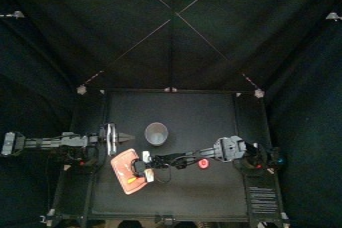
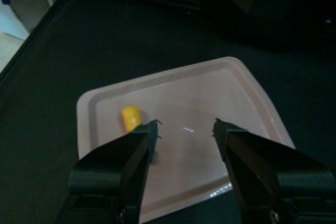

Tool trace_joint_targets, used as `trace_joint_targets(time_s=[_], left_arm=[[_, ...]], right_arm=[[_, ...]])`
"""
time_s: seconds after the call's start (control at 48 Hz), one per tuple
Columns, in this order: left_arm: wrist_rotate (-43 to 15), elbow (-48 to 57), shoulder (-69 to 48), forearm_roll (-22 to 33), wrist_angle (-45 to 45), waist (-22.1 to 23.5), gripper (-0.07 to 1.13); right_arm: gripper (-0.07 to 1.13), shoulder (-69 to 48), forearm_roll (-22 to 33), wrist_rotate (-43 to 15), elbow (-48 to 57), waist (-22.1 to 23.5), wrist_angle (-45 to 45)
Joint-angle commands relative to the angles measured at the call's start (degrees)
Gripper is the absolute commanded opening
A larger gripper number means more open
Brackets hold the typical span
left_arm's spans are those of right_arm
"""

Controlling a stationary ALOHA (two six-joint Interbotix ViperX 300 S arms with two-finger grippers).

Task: Pick the shrimp then place it on the pink plate
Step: Drop shrimp on the pink plate and return to neutral

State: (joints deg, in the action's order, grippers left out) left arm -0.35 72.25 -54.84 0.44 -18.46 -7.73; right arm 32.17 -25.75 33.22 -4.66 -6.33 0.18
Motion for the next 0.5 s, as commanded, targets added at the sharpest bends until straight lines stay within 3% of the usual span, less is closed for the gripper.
trace_joint_targets(time_s=[0.021,0.5], left_arm=[[0.1,-0.6,0.3,0.1,-0.3,-0.1,0.1],[0.1,-0.6,0.2,0.2,-0.4,-0.1,0.1]], right_arm=[[0.85,-7.1,-1.1,0.1,4.1,-1.0,-6.2],[0.85,-19.5,-10.1,0.0,27.8,-6.2,-33.2]])
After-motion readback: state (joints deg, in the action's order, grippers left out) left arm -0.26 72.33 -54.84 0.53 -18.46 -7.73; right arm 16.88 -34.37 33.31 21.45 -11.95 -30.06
